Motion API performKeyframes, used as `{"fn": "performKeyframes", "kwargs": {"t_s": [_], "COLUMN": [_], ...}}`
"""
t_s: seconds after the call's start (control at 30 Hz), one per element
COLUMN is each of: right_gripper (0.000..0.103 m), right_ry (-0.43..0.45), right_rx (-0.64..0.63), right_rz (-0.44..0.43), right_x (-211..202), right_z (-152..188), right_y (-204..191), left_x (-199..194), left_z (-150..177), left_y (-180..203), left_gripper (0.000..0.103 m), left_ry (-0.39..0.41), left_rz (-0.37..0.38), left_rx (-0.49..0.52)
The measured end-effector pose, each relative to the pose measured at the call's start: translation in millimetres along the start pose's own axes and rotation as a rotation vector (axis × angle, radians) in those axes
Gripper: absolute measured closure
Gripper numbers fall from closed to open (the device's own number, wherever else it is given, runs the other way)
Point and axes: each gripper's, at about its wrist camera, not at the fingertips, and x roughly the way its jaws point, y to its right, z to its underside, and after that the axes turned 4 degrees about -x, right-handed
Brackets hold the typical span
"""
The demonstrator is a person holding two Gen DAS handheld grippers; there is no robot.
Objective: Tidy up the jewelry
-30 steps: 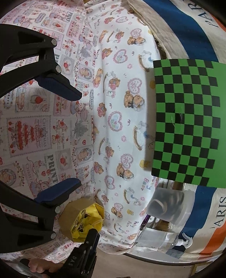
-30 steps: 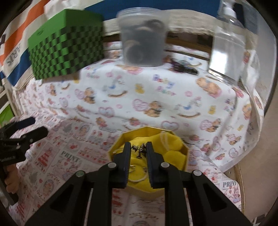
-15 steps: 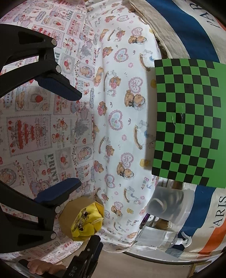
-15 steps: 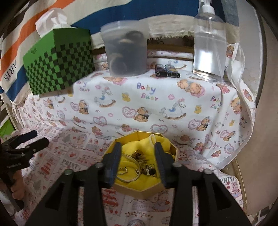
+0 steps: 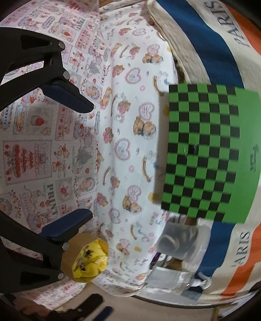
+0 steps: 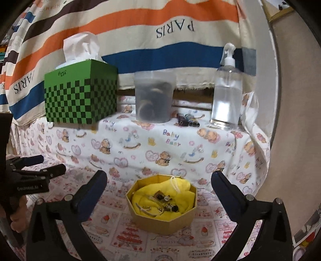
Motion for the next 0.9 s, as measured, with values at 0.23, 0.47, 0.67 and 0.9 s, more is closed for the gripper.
{"fn": "performKeyframes", "kwargs": {"t_s": [0.23,0.47,0.67,0.9], "right_gripper": [0.0,0.0,0.0,0.0], "right_ry": [-0.007,-0.008,-0.002,0.009], "right_rx": [0.063,0.079,0.071,0.073], "right_rz": [-0.019,-0.003,0.016,0.027], "right_x": [1.3,1.2,0.6,-0.2], "right_z": [6.6,8.7,8.8,9.1], "right_y": [7.6,11.2,11.6,13.2], "left_x": [-5.2,-11.3,-15.5,-17.8], "left_z": [-1.2,1.1,2.2,3.1], "left_y": [-4.5,4.1,10.1,11.2], "left_gripper": [0.002,0.001,0.0,0.0], "left_ry": [0.033,0.079,0.108,0.122], "left_rz": [-0.008,-0.027,-0.045,-0.054], "left_rx": [-0.037,0.016,0.048,0.059]}}
